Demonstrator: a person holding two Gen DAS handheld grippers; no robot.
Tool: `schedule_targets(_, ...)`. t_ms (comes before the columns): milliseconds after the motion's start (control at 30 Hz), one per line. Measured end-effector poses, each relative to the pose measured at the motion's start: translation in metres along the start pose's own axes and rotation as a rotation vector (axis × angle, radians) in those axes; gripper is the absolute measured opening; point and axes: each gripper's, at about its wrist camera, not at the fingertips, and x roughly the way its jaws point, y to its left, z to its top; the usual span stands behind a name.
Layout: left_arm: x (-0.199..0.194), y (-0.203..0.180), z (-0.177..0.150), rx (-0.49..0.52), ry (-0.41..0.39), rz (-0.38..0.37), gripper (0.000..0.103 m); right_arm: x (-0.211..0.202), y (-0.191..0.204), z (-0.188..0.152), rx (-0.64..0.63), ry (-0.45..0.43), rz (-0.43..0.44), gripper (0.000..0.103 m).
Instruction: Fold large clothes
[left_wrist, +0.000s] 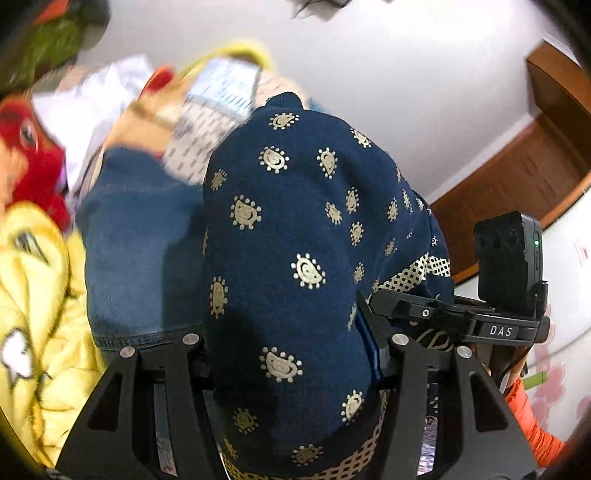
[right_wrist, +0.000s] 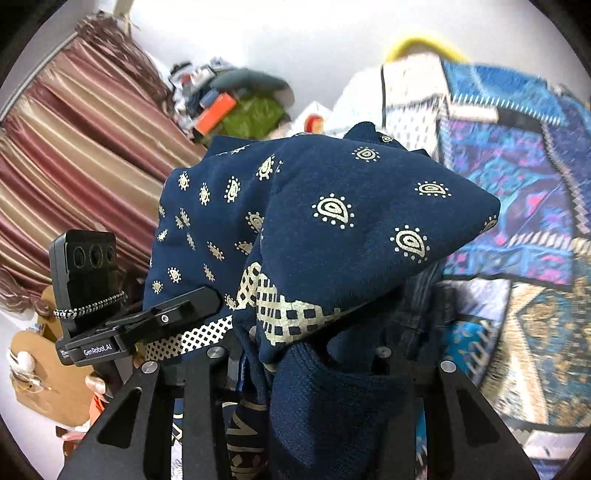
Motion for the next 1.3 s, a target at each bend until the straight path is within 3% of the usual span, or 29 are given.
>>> schedule_targets(167, 0.047, 0.055, -0.009, -0.104, 0.054, -0.006, 0.062, 0.063, -0.032, 0.001, 0.018, 0.083, -0.075, 0.036)
schedule_targets(233, 0.049, 0.067, -0.010, -0.118, 0.039, -0.061, 0.065, 0.073, -0.039, 0.000, 0.008, 0.084, -0.083, 0.038)
schedule_targets(333, 0.043, 0.071, -0.014, -0.140, 0.037, -0.074, 0.066, 0.071, -0.039, -0.001, -0.035, 0.072, -0.096, 0.047)
schedule_targets(433, 0.023, 0.059, -0.014, -0.085, 0.016, -0.004, 0.066, 0.057, -0.024, -0.006, -0.100, 0.053, -0.172, 0.058)
schedule_targets(567, -0.011, 0.033, -0.020, 0.075, -0.050, 0.147, 0.066, 0.030, -0.010, -0.012, -0.133, 0.012, -0.229, 0.060)
schedule_targets(633, -0.019, 0.021, -0.029, 0.107, -0.055, 0.171, 0.072, 0.021, -0.002, -0.017, -0.140, -0.008, -0.247, 0.074)
schedule_targets(700, -0.016, 0.013, -0.042, 0.139, -0.033, 0.202, 0.079, 0.017, 0.004, -0.025, -0.138, -0.039, -0.264, 0.081)
schedule_targets(767, -0.006, 0.005, -0.058, 0.186, -0.004, 0.263, 0.089, 0.023, 0.005, -0.033, -0.139, -0.020, -0.294, 0.081)
schedule_targets(833, 0.001, 0.004, -0.079, 0.220, 0.001, 0.340, 0.091, 0.034, -0.003, -0.043, -0.129, 0.032, -0.324, 0.081)
schedule_targets(900, 0.000, 0.008, -0.092, 0.216, 0.008, 0.345, 0.091, 0.041, -0.018, -0.058, -0.119, 0.072, -0.340, 0.081)
schedule_targets(1000, -0.003, 0.010, -0.104, 0.196, 0.005, 0.322, 0.091, 0.030, -0.036, -0.077, -0.089, 0.089, -0.297, 0.082)
schedule_targets(1100, -0.011, 0.004, -0.115, 0.215, -0.003, 0.355, 0.091, 0.009, -0.047, -0.090, -0.059, 0.085, -0.300, 0.084)
schedule_targets(1200, -0.021, -0.006, -0.121, 0.230, -0.001, 0.395, 0.090, -0.016, -0.043, -0.100, -0.103, 0.057, -0.395, 0.084)
schedule_targets(1300, -0.046, -0.027, -0.130, 0.264, -0.047, 0.455, 0.090, -0.054, -0.027, -0.105, -0.110, -0.007, -0.418, 0.084)
